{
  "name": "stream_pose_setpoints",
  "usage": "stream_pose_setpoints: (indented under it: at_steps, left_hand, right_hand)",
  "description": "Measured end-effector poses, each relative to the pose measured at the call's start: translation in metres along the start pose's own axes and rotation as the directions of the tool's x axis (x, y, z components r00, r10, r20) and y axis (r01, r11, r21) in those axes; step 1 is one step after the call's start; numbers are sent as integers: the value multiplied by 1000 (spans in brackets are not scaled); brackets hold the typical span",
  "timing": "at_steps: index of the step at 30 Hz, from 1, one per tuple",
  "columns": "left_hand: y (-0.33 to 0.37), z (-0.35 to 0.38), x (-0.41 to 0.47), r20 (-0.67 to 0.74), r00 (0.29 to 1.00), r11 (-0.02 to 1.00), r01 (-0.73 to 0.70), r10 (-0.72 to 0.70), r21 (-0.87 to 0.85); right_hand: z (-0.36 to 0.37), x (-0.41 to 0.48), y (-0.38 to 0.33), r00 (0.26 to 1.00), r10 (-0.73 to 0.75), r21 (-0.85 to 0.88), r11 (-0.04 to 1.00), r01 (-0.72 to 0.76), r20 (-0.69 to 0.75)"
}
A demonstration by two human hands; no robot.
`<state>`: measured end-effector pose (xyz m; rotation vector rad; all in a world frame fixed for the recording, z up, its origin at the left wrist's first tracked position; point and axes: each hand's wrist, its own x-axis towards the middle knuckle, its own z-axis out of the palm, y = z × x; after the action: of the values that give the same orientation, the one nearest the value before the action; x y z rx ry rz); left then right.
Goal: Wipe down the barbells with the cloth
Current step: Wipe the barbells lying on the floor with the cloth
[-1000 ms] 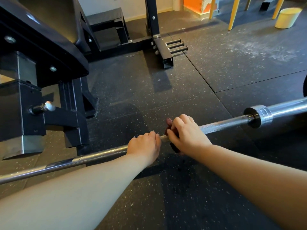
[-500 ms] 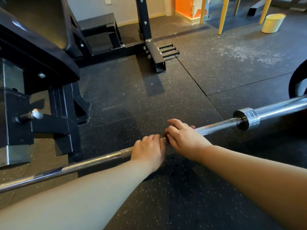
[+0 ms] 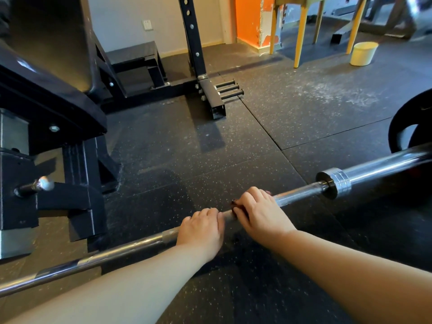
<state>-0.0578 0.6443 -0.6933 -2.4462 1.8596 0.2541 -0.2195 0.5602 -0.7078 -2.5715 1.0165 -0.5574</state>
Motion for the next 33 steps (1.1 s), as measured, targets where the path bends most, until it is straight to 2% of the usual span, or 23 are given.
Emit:
stream_pose_setpoints:
  at_steps: [4, 7, 9, 11, 13, 14, 17, 21, 23, 25, 26, 28, 30, 33]
  left_hand:
    - [-3, -2, -2, -5, 999, 999, -39, 39, -18]
    - [-1, -4, 2, 25, 998, 997, -65, 66, -33]
    - [3, -6, 4, 44, 994, 994, -101, 103, -34]
    - [9, -7, 6, 62, 991, 992, -116, 119, -51]
    - [16, -9, 8, 66, 992, 991, -106, 111, -78]
    - [19, -9, 9, 64, 992, 991, -99, 105, -90]
    - [22, -7, 10, 54, 993, 991, -96, 102, -95]
    - [17, -5, 10, 68, 993, 991, -92, 98, -97]
    - [20, -6, 10, 61, 994, 993, -85, 90, -86]
    - [24, -6, 10, 45, 996, 995, -76, 79, -69]
    - [26, -6, 10, 38, 997, 996, -69, 72, -60]
    - [28, -6, 10, 30, 998, 997, -58, 60, -47]
    - [26, -3, 11, 27, 997, 998, -66, 67, -22]
    - [24, -1, 12, 15, 997, 997, -77, 77, -9]
  right_hand:
    - [-13, -1, 32, 998, 51, -21, 998, -51, 22]
    - [-16, -5, 37, 976, 192, 31, 981, -190, -106]
    - [-6, -7, 23, 957, 226, 115, 971, -208, -179]
    - [7, -13, 7, 980, 128, 142, 984, -107, -151]
    - [10, -18, 2, 997, -31, 92, 995, 38, -76]
    - [5, -18, 6, 997, -66, 70, 995, 69, -45]
    - [-7, -17, 28, 997, -11, -40, 999, 8, -72]
    - [-3, -22, 35, 959, 208, -60, 973, -223, -195]
    - [3, -21, 24, 968, 191, -21, 980, -198, -164]
    - [2, -18, 19, 992, 112, 14, 994, -112, -49]
    - [-2, -17, 22, 998, 58, -6, 998, -58, -6]
    - [-9, -16, 39, 999, -7, -108, 994, 4, -33]
    - [-16, -19, 64, 985, 76, -167, 981, -102, -154]
    - [-19, -25, 81, 932, 282, -54, 952, -302, -226]
